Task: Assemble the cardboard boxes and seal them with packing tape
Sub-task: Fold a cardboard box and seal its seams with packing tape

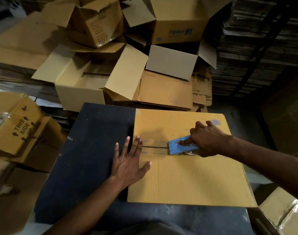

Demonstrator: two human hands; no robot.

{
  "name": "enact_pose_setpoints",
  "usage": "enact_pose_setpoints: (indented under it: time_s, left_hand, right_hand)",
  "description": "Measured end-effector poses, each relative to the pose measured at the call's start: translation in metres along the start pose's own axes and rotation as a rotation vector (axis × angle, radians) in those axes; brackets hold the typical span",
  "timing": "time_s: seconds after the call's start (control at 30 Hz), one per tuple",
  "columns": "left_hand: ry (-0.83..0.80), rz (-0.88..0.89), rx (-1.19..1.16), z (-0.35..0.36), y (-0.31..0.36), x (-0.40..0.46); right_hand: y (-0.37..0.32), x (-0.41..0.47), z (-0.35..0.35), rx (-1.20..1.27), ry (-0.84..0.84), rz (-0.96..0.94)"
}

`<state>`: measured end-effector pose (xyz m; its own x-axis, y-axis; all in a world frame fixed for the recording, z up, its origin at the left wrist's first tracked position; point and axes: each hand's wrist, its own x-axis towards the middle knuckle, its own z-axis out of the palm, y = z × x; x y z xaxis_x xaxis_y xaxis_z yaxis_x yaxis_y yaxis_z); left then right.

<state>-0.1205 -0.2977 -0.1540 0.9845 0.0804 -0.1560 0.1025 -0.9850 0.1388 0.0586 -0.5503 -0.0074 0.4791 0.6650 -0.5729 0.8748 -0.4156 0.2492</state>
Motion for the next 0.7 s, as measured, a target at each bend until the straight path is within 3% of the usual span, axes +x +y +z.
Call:
enact_pose_setpoints:
  time_s: [0.17,0.27,0.37,0.53,0.7]
  left_hand:
    - [0.013,0.087,0.060,-0.015,0.001,0.008]
    - [-0.094,0.185,0.076,-0.015,0.029,0.012]
    - [-0.147,0.175,0.039,-0.006,0.049,0.012]
    - [-0.104,0.245,0.033,-0.009,-0.003,0.004]
    - [-0.135,0.182,0.107,-0.033,-0.022,0.009]
  right_hand:
    - [-0.007,0.007,0.003,0.072,0.029,-0.021]
    - [-0.006,0.009,0.006,0.113,0.044,-0.041]
    - [-0.007,0.011,0.009,0.159,0.031,-0.068]
    - [-0.023,0.018,0.001,0.194,0.058,-0.104]
    - [-0.070,0.037,-0.028,0.156,0.109,-0.077]
